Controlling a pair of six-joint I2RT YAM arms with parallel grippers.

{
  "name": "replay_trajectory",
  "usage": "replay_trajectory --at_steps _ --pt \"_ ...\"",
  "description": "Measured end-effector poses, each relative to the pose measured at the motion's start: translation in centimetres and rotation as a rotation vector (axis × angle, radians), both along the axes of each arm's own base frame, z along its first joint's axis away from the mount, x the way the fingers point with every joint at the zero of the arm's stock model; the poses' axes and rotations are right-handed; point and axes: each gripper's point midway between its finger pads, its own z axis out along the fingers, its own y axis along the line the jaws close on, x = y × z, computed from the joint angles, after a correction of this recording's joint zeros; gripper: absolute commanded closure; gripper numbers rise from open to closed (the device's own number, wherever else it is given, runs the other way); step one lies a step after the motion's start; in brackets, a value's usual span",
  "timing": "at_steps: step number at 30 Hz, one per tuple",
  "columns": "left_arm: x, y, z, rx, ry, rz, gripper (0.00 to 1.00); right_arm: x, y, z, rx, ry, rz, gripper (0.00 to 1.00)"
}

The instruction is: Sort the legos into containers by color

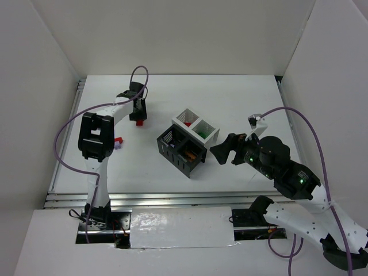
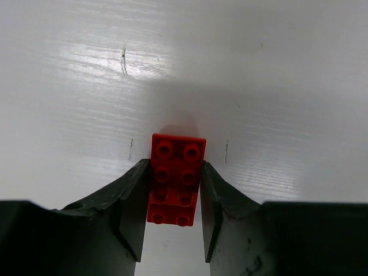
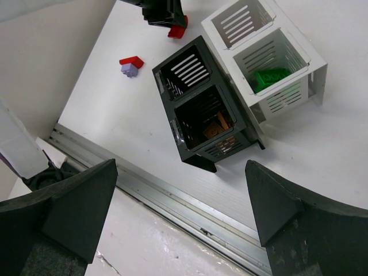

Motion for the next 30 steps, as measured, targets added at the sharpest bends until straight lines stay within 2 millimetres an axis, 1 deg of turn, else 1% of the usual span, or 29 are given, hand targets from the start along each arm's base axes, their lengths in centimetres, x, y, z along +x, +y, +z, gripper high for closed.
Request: replay_trajectory --at_steps 2,3,6,8,10,11,13,14,15,16,18,20,21,22,24,26,28,30 --pt "0.0 0.1 0.0 0.004 -0.001 0.006 0.84 0.0 0.0 0.0 0.0 0.001 0.001 0.0" --pt "0.0 0.1 0.0 0.006 -0.002 0.008 1.0 0.0 0.0 -0.1 -0.002 0.002 0.0 0.0" --pt "0.0 0.4 0.1 0.014 -0.005 0.024 1.0 0.0 0.0 -0.2 -0.003 0.003 0.0 0.0" --pt "-0.1 0.4 0.5 0.006 -0.018 0.039 1.0 0.0 0.0 -0.2 -0.002 0.002 -0.001 0.0" --pt "-1.3 0.3 1.5 -0.016 -0.034 0.041 1.0 0.0 -0.1 -0.1 -0.003 0.001 -0.004 0.0" --pt "-1.9 0.1 2.5 -0.04 -0.053 0.042 1.0 0.0 -0.1 -0.2 -0.004 0.001 -0.006 0.0" --pt "-2.7 -0.6 5.9 -0.093 -0.146 0.024 1.0 0.1 -0.2 -0.1 -0.003 0.0 -0.008 0.0" --pt "-2.8 -1.2 8.1 -0.122 -0.209 0.007 1.0 0.1 -0.2 -0.1 -0.003 -0.001 -0.011 0.0" --pt "-2.8 -2.1 10.9 -0.156 -0.294 -0.019 1.0 0.1 -0.3 -0.1 -0.003 -0.002 -0.012 0.0" --pt "-2.8 -3.1 13.2 -0.185 -0.363 -0.045 1.0 0.1 -0.3 -0.2 -0.002 -0.001 -0.012 0.0" --pt "-2.9 -6.2 18.8 -0.265 -0.533 -0.133 1.0 0.0 -0.3 -0.4 -0.003 0.002 -0.012 0.0" --pt "-3.4 -9.7 23.1 -0.344 -0.654 -0.24 0.99 0.0 -0.3 -0.6 -0.003 0.006 -0.012 0.0" --pt "-3.7 -11.4 24.6 -0.376 -0.694 -0.288 1.0 0.0 -0.3 -0.7 -0.004 0.008 -0.011 0.0" --pt "-3.9 -13.0 25.6 -0.402 -0.721 -0.328 1.0 -0.1 -0.3 -0.7 -0.004 0.008 -0.01 0.0" --pt "-4.5 -16.0 26.1 -0.436 -0.727 -0.399 1.0 -0.1 -0.3 -0.7 -0.004 0.009 -0.009 0.0" --pt "-4.7 -18.7 25.7 -0.455 -0.71 -0.449 1.0 -0.1 -0.3 -0.6 -0.001 0.006 -0.009 0.0" --pt "-4.7 -20.8 24.6 -0.461 -0.682 -0.481 0.99 -0.2 -0.4 -0.5 0.004 0.002 -0.008 0.0" --pt "-4.9 -22.1 22.8 -0.457 -0.642 -0.498 0.96 -0.3 -0.5 -0.4 0.007 0.0 -0.009 0.0"
